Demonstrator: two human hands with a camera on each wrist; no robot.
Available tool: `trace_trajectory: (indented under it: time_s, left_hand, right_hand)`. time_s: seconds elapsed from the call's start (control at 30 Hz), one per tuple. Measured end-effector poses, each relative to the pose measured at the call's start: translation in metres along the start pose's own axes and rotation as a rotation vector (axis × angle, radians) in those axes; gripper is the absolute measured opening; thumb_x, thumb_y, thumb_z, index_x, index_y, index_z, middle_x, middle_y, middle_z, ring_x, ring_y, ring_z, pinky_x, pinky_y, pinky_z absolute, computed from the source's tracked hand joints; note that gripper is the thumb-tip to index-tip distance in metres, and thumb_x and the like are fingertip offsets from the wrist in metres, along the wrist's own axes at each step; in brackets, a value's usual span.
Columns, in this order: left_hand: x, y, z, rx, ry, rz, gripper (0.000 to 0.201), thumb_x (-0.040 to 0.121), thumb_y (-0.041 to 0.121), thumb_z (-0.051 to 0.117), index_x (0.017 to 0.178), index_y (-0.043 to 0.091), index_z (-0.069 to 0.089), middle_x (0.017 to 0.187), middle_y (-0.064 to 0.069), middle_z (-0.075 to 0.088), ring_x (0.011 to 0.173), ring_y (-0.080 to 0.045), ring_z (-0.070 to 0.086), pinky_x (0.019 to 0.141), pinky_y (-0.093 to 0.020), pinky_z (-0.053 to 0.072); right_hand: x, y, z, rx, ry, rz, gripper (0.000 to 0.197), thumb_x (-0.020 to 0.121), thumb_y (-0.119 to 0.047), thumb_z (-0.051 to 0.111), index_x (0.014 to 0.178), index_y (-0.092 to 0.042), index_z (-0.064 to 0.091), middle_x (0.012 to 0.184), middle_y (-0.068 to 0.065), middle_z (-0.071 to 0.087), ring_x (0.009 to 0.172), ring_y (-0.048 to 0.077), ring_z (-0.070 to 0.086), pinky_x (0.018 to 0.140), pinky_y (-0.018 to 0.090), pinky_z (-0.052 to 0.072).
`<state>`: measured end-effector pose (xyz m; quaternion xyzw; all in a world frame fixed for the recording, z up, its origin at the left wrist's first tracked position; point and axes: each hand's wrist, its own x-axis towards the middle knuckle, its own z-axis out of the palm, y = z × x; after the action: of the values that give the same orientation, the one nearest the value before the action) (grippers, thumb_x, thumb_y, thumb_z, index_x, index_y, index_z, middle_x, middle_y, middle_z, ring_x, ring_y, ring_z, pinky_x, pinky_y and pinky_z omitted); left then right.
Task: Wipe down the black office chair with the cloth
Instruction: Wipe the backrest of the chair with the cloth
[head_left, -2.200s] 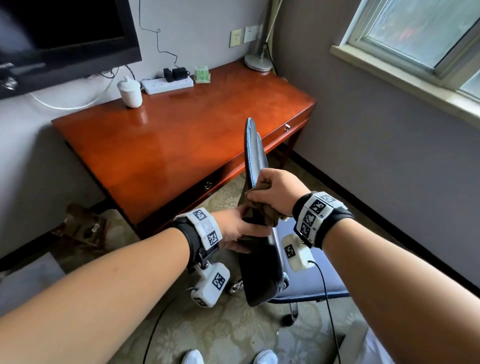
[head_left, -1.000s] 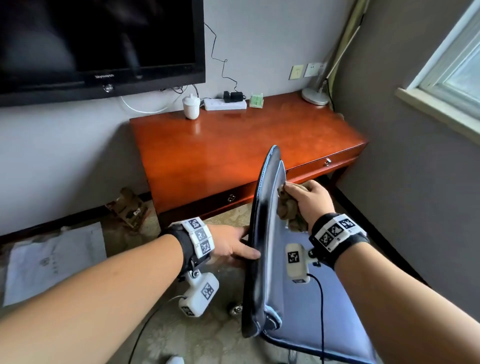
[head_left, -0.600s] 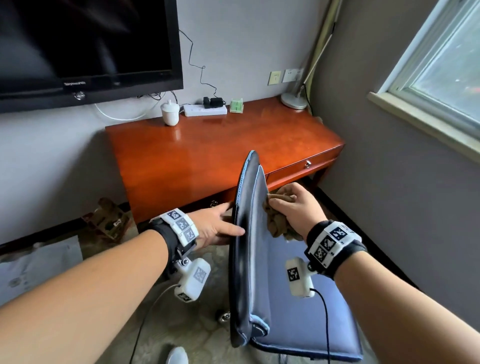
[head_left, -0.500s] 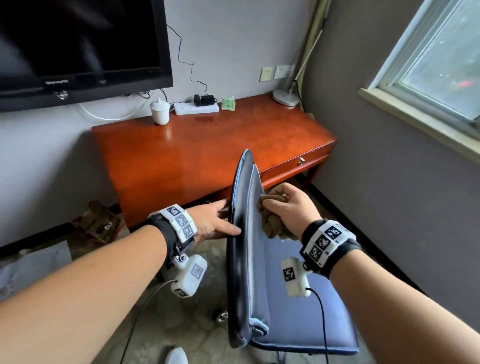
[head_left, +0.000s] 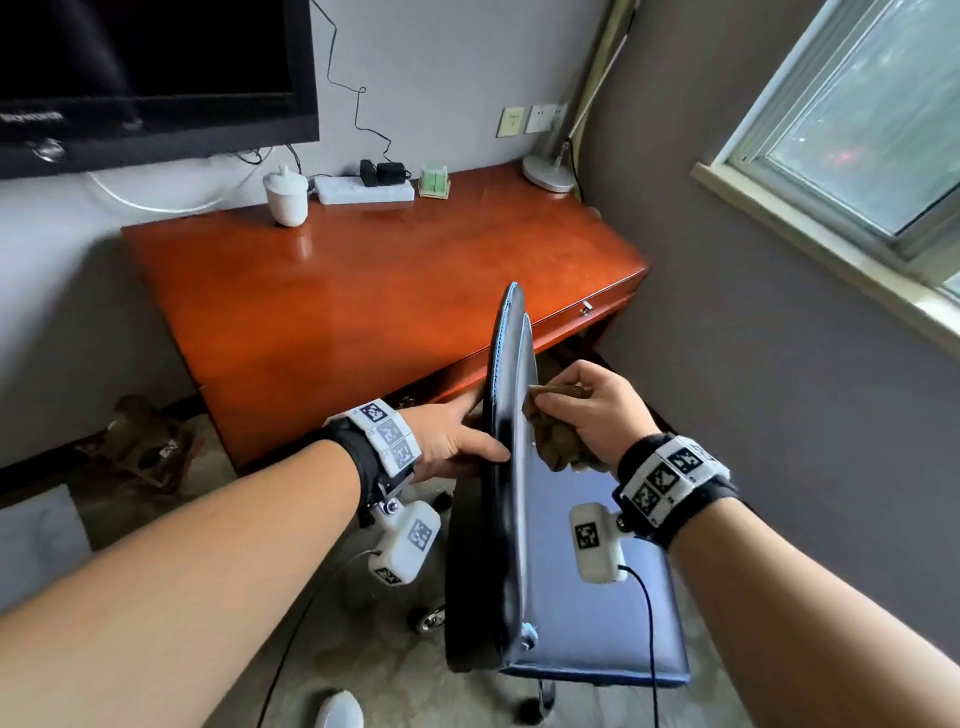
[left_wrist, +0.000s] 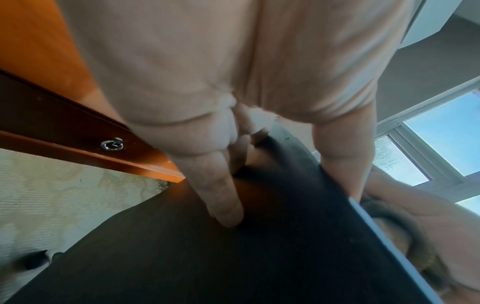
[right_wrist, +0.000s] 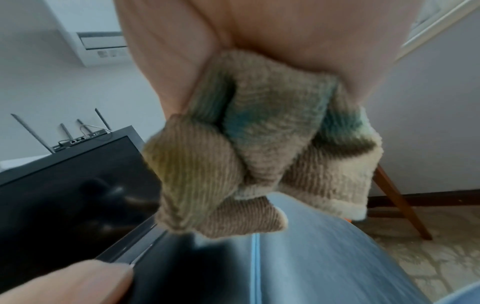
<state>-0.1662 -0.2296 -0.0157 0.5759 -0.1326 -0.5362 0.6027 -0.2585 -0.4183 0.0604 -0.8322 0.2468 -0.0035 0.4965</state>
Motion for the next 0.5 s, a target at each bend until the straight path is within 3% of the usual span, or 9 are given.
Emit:
trace_trajectory:
  time_s: [0.1, 0.2, 0.3, 0.37, 0.43, 0.5]
  left_hand:
    - [0.007, 0.001, -0.005, 0.054, -0.001, -0.001, 0.086, 0.083, 0.003, 0.083, 0.145, 0.048, 0.044, 0.134, -0.006, 0.071, 0.119, -0.029, 0.072, 0.100, -0.047, 0.059]
    - [0.015, 0.003, -0.012, 0.059, -0.033, -0.016, 0.092, 0.077, 0.008, 0.086, 0.146, 0.054, 0.046, 0.134, -0.005, 0.071, 0.126, -0.030, 0.067, 0.108, -0.049, 0.054]
    - [0.018, 0.003, -0.014, 0.061, -0.014, -0.010, 0.092, 0.082, 0.003, 0.082, 0.149, 0.053, 0.043, 0.132, -0.007, 0.072, 0.118, -0.028, 0.071, 0.097, -0.040, 0.059]
    - [0.020, 0.003, -0.015, 0.071, 0.019, 0.000, 0.088, 0.083, 0.003, 0.080, 0.145, 0.054, 0.046, 0.130, -0.005, 0.073, 0.113, -0.027, 0.073, 0.092, -0.038, 0.061]
    - [0.023, 0.002, -0.015, 0.074, 0.031, 0.011, 0.083, 0.081, 0.005, 0.080, 0.136, 0.060, 0.052, 0.131, -0.003, 0.073, 0.108, -0.025, 0.073, 0.091, -0.038, 0.061]
    - [0.024, 0.004, -0.017, 0.080, 0.052, 0.008, 0.081, 0.082, 0.005, 0.078, 0.130, 0.065, 0.051, 0.131, -0.001, 0.072, 0.103, -0.020, 0.073, 0.090, -0.038, 0.061]
  right_hand:
    - [0.008, -0.007, 0.008, -0.065, -0.056, -0.060, 0.016, 0.085, -0.023, 0.081, 0.086, -0.021, 0.065, 0.075, 0.016, 0.072, 0.048, 0.026, 0.060, 0.042, 0.037, 0.050]
    - [0.020, -0.012, 0.018, -0.254, -0.147, -0.140, 0.017, 0.081, -0.026, 0.083, 0.081, -0.024, 0.066, 0.075, 0.006, 0.070, 0.047, 0.017, 0.061, 0.040, 0.039, 0.054]
    - [0.039, -0.012, 0.027, -0.350, -0.158, -0.171, 0.018, 0.081, -0.029, 0.083, 0.082, -0.021, 0.066, 0.068, -0.001, 0.069, 0.041, 0.009, 0.056, 0.038, 0.029, 0.048]
    - [0.057, -0.013, 0.032, -0.371, -0.071, -0.199, 0.021, 0.081, -0.030, 0.082, 0.082, -0.019, 0.065, 0.068, -0.005, 0.067, 0.048, 0.006, 0.058, 0.043, 0.025, 0.046]
    - [0.077, -0.018, 0.036, -0.384, 0.016, -0.220, 0.021, 0.081, -0.029, 0.081, 0.081, -0.019, 0.062, 0.072, -0.005, 0.068, 0.063, 0.013, 0.065, 0.054, 0.030, 0.053]
    - [0.093, -0.022, 0.038, -0.367, 0.032, -0.217, 0.021, 0.081, -0.027, 0.080, 0.080, -0.017, 0.061, 0.072, -0.006, 0.067, 0.066, 0.016, 0.066, 0.062, 0.033, 0.056]
